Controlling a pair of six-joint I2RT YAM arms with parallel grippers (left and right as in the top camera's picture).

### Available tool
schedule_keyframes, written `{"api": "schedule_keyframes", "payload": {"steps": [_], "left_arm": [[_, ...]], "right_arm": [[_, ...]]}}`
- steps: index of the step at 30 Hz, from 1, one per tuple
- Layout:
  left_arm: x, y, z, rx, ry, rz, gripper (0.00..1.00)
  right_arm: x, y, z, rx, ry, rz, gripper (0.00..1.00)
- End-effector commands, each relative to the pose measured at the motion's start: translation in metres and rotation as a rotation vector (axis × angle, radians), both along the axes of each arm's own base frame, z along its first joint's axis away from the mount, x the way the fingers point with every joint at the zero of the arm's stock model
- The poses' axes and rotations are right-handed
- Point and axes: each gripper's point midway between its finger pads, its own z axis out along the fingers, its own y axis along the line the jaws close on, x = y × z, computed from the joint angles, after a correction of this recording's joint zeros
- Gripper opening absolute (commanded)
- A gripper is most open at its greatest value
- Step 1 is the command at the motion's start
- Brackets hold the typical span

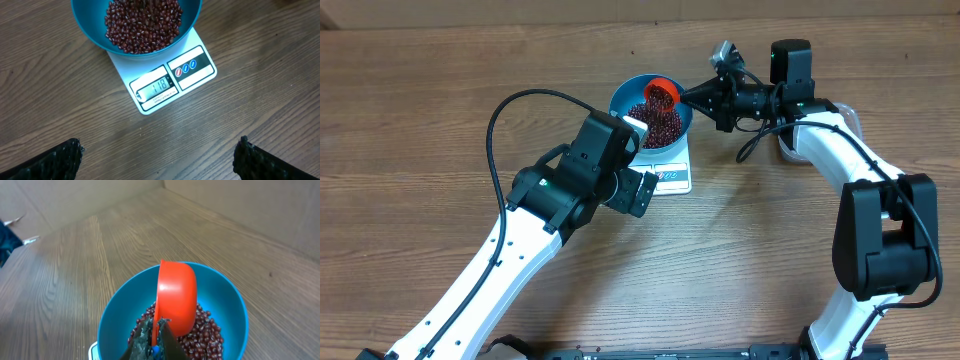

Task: Scoop item into bowl and weigh 150g on scale
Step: 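Tilt the red scoop to pour beans into the teal bowl, then hold the emptied red scoop above the teal bowl with the right gripper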

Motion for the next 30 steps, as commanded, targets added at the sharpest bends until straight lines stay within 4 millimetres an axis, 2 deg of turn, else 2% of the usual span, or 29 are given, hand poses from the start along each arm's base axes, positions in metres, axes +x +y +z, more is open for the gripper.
{"api": "schedule_keyframes", "payload": {"steps": [1, 20, 30], "left_arm": [[0.0018, -0.0027, 0.0020, 0.005, -0.008, -0.023, 0.99], [0.0018, -0.0028, 0.0022, 0.005, -0.008, -0.023, 1.00], [0.0018, -0.0027, 0.0020, 0.005, -0.008, -0.023, 1.00]], "right_arm": [[-0.0060, 0.0054, 0.0085, 0.006, -0.099, 0.072, 0.04], [-0.0064, 0.0053, 0.0080, 0.005, -0.094, 0.072, 0.04], [-0.0072, 0.0052, 0.0069, -0.034, -0.221, 0.114, 0.04]]}}
